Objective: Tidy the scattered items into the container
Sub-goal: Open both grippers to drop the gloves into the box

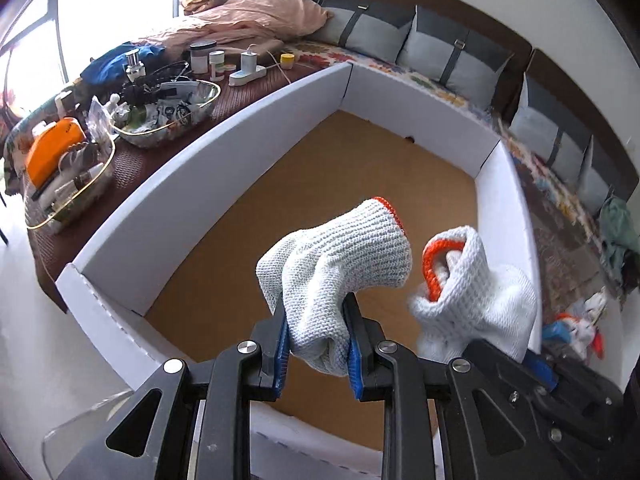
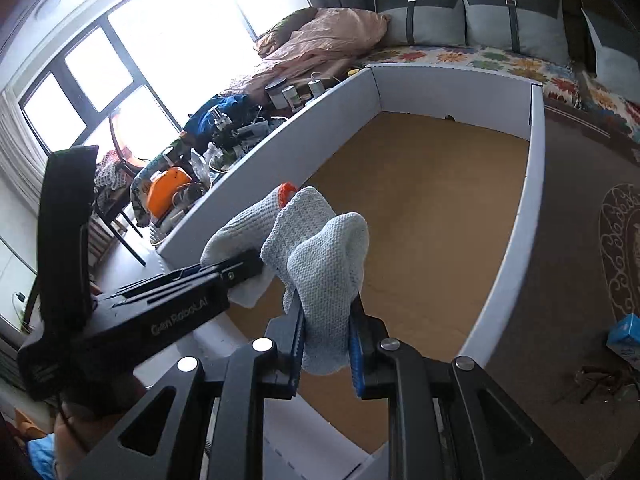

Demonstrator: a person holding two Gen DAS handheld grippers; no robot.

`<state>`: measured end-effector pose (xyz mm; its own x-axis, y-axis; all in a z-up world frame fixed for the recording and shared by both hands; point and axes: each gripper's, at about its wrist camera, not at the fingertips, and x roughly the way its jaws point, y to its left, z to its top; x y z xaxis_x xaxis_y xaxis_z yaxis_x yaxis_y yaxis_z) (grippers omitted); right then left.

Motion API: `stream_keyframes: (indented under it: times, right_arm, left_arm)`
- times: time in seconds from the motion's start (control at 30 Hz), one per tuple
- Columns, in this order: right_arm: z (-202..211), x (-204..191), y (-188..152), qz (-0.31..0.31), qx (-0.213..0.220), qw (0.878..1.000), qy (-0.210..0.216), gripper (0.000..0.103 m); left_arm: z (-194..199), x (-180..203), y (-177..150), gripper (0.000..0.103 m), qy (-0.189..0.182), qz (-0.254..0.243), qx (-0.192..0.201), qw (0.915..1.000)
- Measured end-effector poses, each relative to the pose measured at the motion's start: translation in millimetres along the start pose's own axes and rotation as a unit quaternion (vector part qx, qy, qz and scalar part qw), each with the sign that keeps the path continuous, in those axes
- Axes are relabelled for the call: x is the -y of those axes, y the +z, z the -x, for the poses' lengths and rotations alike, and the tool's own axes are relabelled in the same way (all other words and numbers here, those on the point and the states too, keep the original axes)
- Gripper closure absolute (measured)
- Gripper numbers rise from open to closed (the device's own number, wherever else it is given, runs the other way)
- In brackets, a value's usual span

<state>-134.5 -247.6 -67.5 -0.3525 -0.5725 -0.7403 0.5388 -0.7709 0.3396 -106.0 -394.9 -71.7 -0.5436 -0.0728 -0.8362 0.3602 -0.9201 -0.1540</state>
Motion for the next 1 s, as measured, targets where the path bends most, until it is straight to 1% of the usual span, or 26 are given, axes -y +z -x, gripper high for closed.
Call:
stream_keyframes:
  times: [0.1, 0.13, 0.2, 0.23, 0.27, 0.3, 0.33, 0.4, 0.47, 0.63, 0.67, 0.77, 0.9, 1.0]
  right_arm:
    - [-8, 4, 1, -0.013, -0.008, 1.0, -0.001, 0.083]
    - [-10, 5, 3, -0.013, -0.013, 1.0, -0.004, 0.079]
    - [-14, 8, 6, -0.012, -0.023, 1.0, -0.008, 0.067]
    - [-15, 9, 8, -0.012, -0.028, 0.999, -0.011, 0.047]
    - [-14, 12, 8, -0.019, -0.021, 1.0, -0.009, 0.041]
    - [-14, 14, 8, -0.025, -0.018, 1.0, -0.007, 0.041]
    - [-13, 16, 9, -0.03, -0.019, 0.999, -0.01, 0.041]
    - [-12, 18, 9, -0.038, -0.021, 0.999, -0.02, 0.041]
    - [-9, 18, 8, -0.033, -0.02, 0.999, -0.026, 0.041]
    - [-14, -2, -4, 0.033, -0.052, 0.998, -0.012, 0.04]
    - [-15, -6, -6, 0.047, -0.059, 0.997, -0.009, 0.039]
    - [-18, -18, -13, 0.086, -0.078, 0.993, -0.001, 0.039]
    - [-21, -34, -23, 0.138, -0.104, 0.985, 0.011, 0.039]
    - [-24, -36, -20, 0.142, -0.134, 0.981, 0.018, 0.039]
  left_arm:
    - [-6, -3, 1, 0.078, 0.007, -0.01, -0.018, 0.9998]
    - [-8, -2, 0, 0.077, 0.011, -0.018, -0.024, 0.9995]
    - [-7, -1, 1, 0.068, 0.01, -0.028, -0.029, 0.9991]
    - [-6, 0, 2, 0.057, 0.007, -0.03, -0.028, 0.9991]
    - [-4, 0, 2, 0.038, 0.005, -0.031, -0.027, 0.9991]
    - [-1, -1, 3, 0.026, 0.008, -0.028, -0.022, 0.9993]
    - [1, -4, 3, 0.012, 0.009, -0.023, -0.019, 0.9995]
    - [4, -9, 3, 0.011, 0.01, -0.013, -0.014, 0.9998]
    - [8, -15, 3, 0.011, 0.012, -0.003, -0.009, 0.9999]
    - [16, -29, 3, 0.011, 0.015, 0.023, 0.003, 0.9996]
    - [18, -32, 3, 0.011, 0.016, 0.028, 0.005, 0.9995]
    - [23, -40, 3, 0.011, 0.018, 0.044, 0.012, 0.9988]
    - [30, -49, 1, 0.011, 0.02, 0.06, 0.019, 0.9978]
    - [35, -51, -4, 0.011, 0.02, 0.064, 0.019, 0.9976]
